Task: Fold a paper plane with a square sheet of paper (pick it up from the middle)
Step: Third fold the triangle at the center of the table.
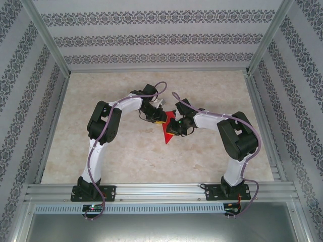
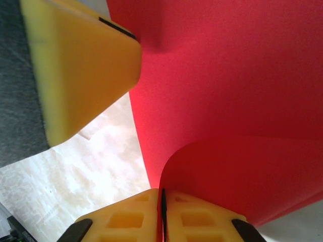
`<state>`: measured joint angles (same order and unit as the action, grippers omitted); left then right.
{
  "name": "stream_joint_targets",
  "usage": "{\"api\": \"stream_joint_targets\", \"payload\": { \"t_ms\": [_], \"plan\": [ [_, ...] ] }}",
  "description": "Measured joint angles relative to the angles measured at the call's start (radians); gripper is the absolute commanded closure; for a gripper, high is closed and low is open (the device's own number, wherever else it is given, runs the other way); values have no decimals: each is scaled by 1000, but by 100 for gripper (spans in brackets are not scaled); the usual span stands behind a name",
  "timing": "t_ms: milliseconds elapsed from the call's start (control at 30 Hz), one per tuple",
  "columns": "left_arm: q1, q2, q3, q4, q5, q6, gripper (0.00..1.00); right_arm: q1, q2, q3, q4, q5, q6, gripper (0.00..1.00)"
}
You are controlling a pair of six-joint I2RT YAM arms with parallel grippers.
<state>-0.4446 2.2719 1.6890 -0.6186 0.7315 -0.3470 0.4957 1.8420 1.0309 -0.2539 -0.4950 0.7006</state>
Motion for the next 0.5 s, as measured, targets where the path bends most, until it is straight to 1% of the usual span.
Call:
{"api": "stream_joint_targets", "payload": {
  "t_ms": [367, 500],
  "plan": [
    [0, 0, 0, 0, 0, 0, 74, 6, 28, 8, 3, 2, 0, 88],
    [0, 0, 0, 0, 0, 0, 74, 6, 31, 13, -1, 10, 0, 86]
  ]
}}
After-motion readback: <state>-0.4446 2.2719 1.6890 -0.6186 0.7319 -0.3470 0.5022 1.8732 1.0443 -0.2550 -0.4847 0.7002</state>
